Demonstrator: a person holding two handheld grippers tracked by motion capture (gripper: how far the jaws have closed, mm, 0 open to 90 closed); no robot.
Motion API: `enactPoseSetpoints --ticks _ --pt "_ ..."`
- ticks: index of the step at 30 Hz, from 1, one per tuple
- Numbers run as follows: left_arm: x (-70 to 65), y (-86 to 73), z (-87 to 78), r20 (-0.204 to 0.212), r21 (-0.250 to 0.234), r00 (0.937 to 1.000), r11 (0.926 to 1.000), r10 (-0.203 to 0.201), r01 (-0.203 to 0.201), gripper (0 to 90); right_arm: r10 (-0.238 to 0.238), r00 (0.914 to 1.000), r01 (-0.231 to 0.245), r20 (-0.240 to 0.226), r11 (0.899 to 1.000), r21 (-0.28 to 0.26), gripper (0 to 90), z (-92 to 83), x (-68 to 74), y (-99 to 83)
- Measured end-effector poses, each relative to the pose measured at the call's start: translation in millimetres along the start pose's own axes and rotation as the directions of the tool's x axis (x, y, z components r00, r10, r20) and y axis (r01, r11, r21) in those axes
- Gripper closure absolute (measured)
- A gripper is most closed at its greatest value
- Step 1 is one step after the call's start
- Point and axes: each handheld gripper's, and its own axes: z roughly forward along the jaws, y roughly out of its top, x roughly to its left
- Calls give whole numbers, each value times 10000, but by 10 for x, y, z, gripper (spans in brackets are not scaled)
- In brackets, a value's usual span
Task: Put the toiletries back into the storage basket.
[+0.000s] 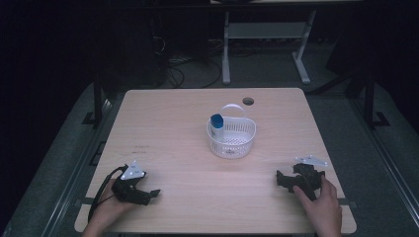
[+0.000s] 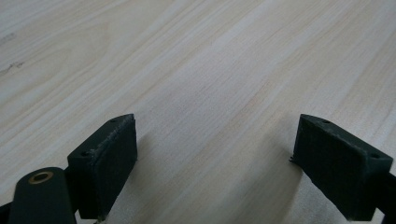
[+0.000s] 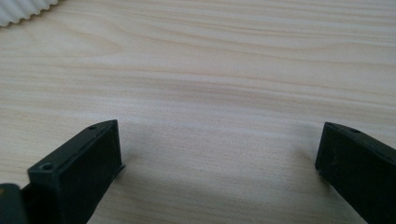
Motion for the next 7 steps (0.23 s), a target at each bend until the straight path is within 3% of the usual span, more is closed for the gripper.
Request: enactPoseSetpoints --ticks 7 --pt "6 -19 0 46 -147 10000 9999 56 -55 132 7 10000 -7 0 10000 -2 0 0 1 0"
